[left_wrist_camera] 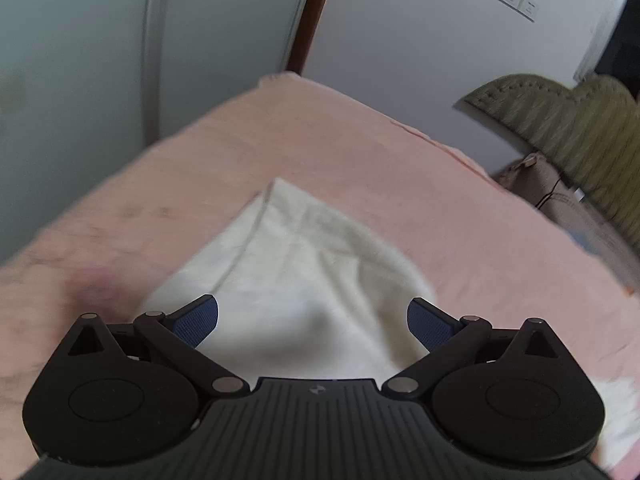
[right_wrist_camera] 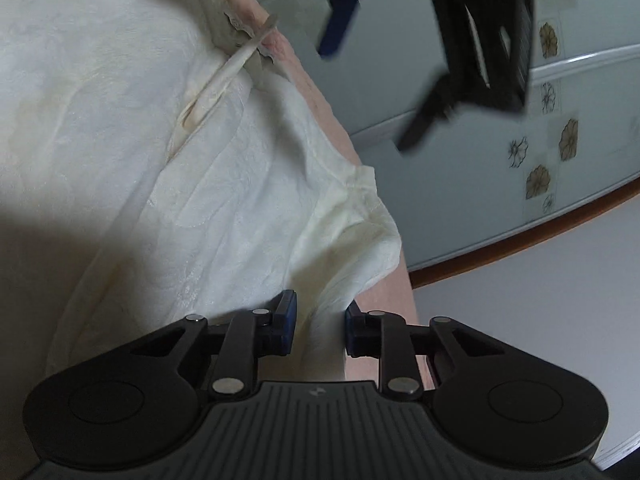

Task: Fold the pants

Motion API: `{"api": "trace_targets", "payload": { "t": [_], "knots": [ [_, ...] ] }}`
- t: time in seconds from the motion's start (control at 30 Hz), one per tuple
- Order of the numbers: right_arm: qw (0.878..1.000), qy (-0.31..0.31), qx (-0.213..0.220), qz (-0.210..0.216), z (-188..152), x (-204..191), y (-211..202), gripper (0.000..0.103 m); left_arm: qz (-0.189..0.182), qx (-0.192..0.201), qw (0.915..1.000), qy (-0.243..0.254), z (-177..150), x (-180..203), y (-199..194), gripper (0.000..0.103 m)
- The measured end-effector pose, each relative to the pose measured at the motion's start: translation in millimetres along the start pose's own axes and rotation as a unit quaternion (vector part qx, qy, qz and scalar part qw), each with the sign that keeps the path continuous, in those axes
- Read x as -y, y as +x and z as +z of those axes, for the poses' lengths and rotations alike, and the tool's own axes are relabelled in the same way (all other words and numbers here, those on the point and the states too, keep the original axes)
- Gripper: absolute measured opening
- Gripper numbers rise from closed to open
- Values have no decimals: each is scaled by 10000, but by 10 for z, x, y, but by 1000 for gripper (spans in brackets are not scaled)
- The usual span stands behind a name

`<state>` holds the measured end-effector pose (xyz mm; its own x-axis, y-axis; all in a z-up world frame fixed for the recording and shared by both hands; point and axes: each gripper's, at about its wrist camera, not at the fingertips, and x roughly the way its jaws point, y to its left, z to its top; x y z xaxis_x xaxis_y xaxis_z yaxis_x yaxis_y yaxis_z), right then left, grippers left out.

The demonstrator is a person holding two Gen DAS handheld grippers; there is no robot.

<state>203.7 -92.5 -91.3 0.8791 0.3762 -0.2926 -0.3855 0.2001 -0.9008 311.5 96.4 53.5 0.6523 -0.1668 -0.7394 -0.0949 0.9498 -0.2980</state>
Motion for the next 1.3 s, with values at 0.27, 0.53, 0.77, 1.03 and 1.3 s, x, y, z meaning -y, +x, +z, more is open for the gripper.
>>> {"api": "trace_targets", "payload": {
  "t": [0.27, 0.53, 0.77, 1.03, 1.3],
  "knots": [
    [9997, -133, 100, -189, -55, -91, -47, 24, -301, -1253, 9846, -1179, 469, 20, 873, 98],
    [9997, -85, 79, -222, -60, -106, -139, 24, -453, -1460, 9749, -1617, 342, -114, 1027, 26],
    [9925, 1202, -210, -115, 45, 216, -349, 32, -980, -570, 9898, -866, -146, -214, 84, 7],
    [9258, 3718, 131, 674, -243, 446, -1751, 67, -1407, -56, 9895, -329, -1316, -634, -901, 7],
    [9279, 3652, -754, 12, -430, 506, -2019, 67, -1198, -272, 9890, -818, -1792, -855, -741, 13]
  ]
}}
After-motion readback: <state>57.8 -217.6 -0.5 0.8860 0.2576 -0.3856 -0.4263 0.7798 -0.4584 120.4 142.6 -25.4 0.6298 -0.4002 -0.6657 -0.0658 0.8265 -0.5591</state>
